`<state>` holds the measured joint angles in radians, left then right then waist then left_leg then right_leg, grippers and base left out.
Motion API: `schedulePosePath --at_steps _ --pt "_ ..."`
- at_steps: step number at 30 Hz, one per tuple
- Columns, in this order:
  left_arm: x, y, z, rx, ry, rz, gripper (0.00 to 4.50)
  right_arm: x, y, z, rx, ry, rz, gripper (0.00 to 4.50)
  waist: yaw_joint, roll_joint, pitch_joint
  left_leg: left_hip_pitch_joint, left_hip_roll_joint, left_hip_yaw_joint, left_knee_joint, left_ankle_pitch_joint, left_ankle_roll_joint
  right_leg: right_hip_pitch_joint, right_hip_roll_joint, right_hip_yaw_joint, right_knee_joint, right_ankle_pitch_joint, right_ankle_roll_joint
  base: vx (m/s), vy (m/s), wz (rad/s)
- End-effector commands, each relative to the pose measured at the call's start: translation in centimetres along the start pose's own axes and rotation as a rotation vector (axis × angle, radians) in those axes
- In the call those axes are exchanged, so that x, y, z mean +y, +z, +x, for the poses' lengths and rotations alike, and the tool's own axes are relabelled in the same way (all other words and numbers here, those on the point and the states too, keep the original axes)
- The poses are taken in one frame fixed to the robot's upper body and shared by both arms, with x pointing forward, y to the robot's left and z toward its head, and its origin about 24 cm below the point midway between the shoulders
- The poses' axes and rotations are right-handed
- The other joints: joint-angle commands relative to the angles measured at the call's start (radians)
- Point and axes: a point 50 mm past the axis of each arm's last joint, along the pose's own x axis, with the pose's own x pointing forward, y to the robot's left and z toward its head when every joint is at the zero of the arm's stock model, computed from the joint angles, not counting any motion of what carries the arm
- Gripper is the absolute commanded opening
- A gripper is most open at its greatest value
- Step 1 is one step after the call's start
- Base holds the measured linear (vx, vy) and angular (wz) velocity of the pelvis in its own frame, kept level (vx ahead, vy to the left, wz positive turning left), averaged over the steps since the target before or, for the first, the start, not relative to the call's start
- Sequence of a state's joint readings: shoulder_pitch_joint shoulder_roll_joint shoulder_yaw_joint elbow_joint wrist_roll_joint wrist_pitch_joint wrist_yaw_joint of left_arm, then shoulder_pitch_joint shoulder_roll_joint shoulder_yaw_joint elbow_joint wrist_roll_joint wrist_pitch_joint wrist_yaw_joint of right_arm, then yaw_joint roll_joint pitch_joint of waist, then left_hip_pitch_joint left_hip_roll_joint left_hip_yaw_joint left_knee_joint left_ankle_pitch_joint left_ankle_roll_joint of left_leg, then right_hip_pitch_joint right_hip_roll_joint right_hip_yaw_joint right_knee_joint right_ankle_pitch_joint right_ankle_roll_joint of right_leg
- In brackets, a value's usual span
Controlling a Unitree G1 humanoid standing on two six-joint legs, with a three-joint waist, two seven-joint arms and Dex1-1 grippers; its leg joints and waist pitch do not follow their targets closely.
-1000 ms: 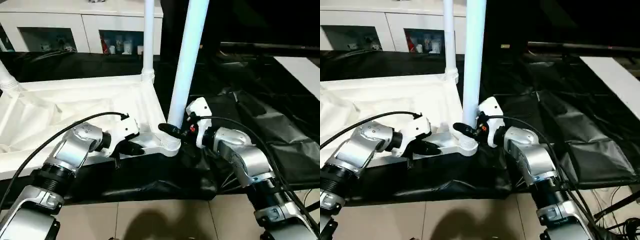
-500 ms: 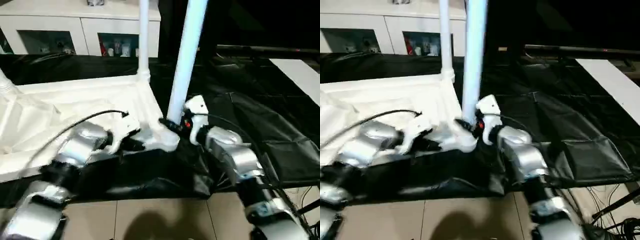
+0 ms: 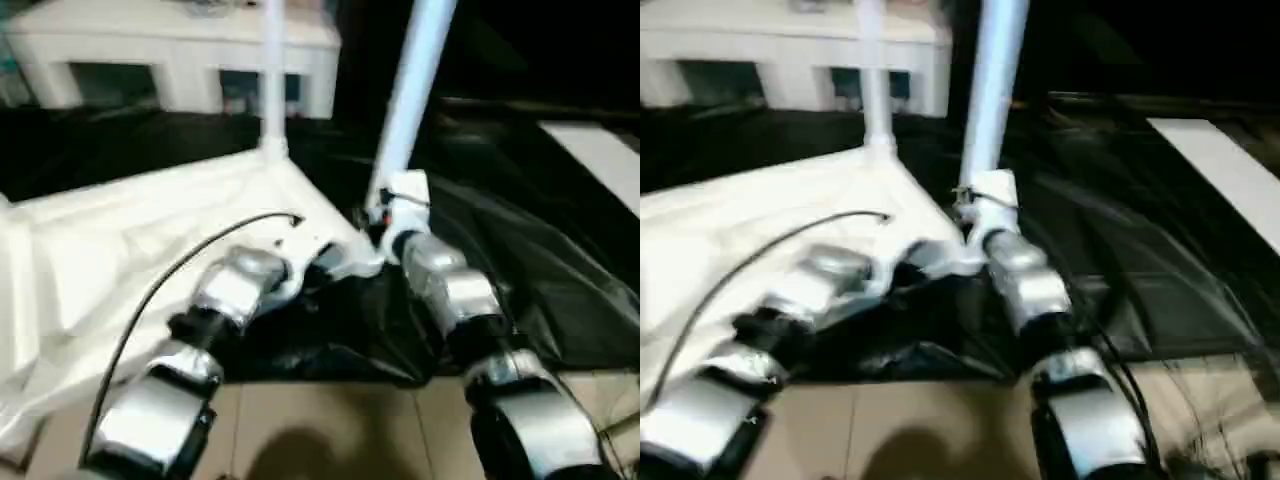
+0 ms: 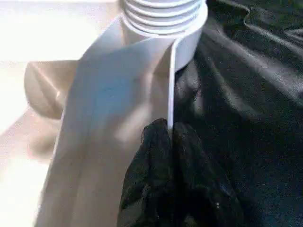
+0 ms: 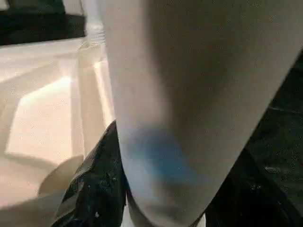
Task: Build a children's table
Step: Rotate leg to tighten
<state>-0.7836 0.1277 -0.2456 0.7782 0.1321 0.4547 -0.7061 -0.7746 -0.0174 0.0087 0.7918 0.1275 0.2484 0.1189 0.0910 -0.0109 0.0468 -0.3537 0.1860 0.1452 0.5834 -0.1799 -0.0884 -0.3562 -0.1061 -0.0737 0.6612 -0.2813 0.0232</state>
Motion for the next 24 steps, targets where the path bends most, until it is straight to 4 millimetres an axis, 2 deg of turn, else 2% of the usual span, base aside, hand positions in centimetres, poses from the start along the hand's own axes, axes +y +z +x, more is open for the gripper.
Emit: schedulePosePath --at_steps 1,2,3,4,5,6,7,9,10,12,14,18,20,22,24 --pt "0.6 0.2 -0.2 0.005 0.051 0.014 0.0 0.8 -6.2 -0.6 0.256 0.016 0.057 1.83 -0.013 -0.009 -0.035 -0.016 0.038 -0.019 -0.092 -0.202 -0.044 0.011 -0.025 0.042 -0.115 -0.263 -0.124 0.0 0.0 0.0" --pt "0.8 0.0 -0.3 0.011 0.058 0.014 0.0 0.8 -6.2 -0.5 0.258 0.014 0.059 1.83 -0.013 0.009 -0.039 0.009 0.041 -0.012 -0.094 -0.287 -0.039 0.0 -0.031 0.051 -0.118 -0.189 -0.168 0.0 0.0 0.0" --pt "1.0 -0.1 -0.3 0.014 0.066 0.012 0.0 0.9 -6.3 -0.5 0.26 0.013 0.062 1.83 -0.015 0.012 -0.042 0.015 0.039 -0.006 -0.09 -0.305 -0.036 -0.004 -0.031 0.057 -0.121 -0.156 -0.19 0.0 0.0 0.0" --pt "1.2 -0.2 -0.4 0.017 0.072 0.011 0.0 0.9 -6.3 -0.4 0.263 0.012 0.064 1.83 -0.02 0.008 -0.033 0.005 0.035 -0.003 -0.094 -0.348 -0.035 0.0 -0.031 0.058 -0.127 -0.189 -0.203 0.0 0.0 0.0" --pt "1.4 -0.3 -0.4 0.018 0.079 0.012 0.0 0.9 -6.3 -0.4 0.264 0.013 0.064 1.83 -0.018 0.006 -0.029 0.005 0.033 -0.002 -0.097 -0.385 -0.036 -0.001 -0.034 0.057 -0.136 -0.263 -0.187 0.0 0.0 0.0" --pt "1.5 -0.3 -0.4 0.018 0.082 0.014 0.0 0.9 -6.3 -0.3 0.265 0.015 0.062 1.83 -0.018 0.004 -0.029 0.012 0.033 -0.003 -0.097 -0.423 -0.038 -0.006 -0.038 0.058 -0.146 -0.336 -0.165 0.0 0.0 0.0" --pt "1.5 -0.3 -0.4 0.018 0.082 0.016 0.0 0.9 -6.3 -0.3 0.266 0.016 0.06 1.83 -0.018 0.007 -0.027 0.013 0.034 -0.005 -0.1 -0.438 -0.041 -0.008 -0.039 0.058 -0.149 -0.363 -0.158 0.0 0.0 0.0" --pt "1.6 -0.4 -0.5 0.018 0.078 0.026 0.0 1.0 -6.3 -0.2 0.264 0.029 0.05 1.83 -0.018 0.002 -0.031 0.008 0.035 -0.007 -0.109 -0.418 -0.038 0.0 -0.041 0.056 -0.155 -0.369 -0.135 0.0 0.0 0.0" --pt "1.6 -0.4 -0.5 0.018 0.078 0.026 0.0 1.1 -6.3 -0.2 0.264 0.031 0.05 1.83 -0.017 0.003 -0.033 0.009 0.036 -0.006 -0.11 -0.402 -0.035 0.0 -0.041 0.057 -0.155 -0.351 -0.136 0.0 0.0 0.0" --pt "1.7 -0.4 -0.5 0.018 0.076 0.03 0.0 1.3 -6.1 -0.2 0.256 0.053 0.027 1.83 -0.015 0.003 -0.033 0.012 0.038 0.0 -0.111 -0.38 -0.026 -0.002 -0.041 0.057 -0.158 -0.324 -0.144 0.0 0.0 0.0" --pt "1.7 -0.5 -0.6 0.016 0.07 0.034 0.0 1.4 -6.0 -0.1 0.245 0.063 0.036 1.83 -0.016 0.002 -0.031 0.008 0.039 0.0 -0.113 -0.378 -0.026 -0.001 -0.041 0.056 -0.159 -0.336 -0.144 0.0 0.0 0.0" --pt "1.8 -0.4 -0.6 0.01 0.066 0.046 0.0 1.5 -5.3 0.1 0.206 0.088 0.056 1.83 -0.018 0.003 -0.029 0.013 0.039 0.0 -0.114 -0.415 -0.032 -0.01 -0.044 0.058 -0.166 -0.385 -0.136 0.0 0.0 0.0" --pt "1.9 -0.4 -0.7 0.004 0.064 0.056 0.0 1.6 -4.6 0.2 0.167 0.114 0.078 2.53 -0.018 0.004 -0.028 0.013 0.039 0.0 -0.115 -0.425 -0.031 -0.012 -0.044 0.058 -0.169 -0.401 -0.132 0.0 0.0 0.0" --pt "2.0 -0.3 -0.9 -0.001 0.058 0.069 0.0 1.6 -4.0 0.2 0.141 0.132 0.089 2.53 -0.018 0.009 -0.03 0.009 0.04 -0.003 -0.117 -0.421 -0.033 -0.008 -0.045 0.058 -0.168 -0.395 -0.13 0.0 0.0 0.0" --pt "2.0 -0.3 -1.0 -0.007 0.043 0.092 0.0 1.6 -3.4 0.3 0.108 0.157 0.091 2.62 -0.02 0.008 -0.036 0.002 0.042 -0.002 -0.117 -0.383 -0.027 -0.003 -0.044 0.058 -0.16 -0.336 -0.144 0.0 0.0 0.0"
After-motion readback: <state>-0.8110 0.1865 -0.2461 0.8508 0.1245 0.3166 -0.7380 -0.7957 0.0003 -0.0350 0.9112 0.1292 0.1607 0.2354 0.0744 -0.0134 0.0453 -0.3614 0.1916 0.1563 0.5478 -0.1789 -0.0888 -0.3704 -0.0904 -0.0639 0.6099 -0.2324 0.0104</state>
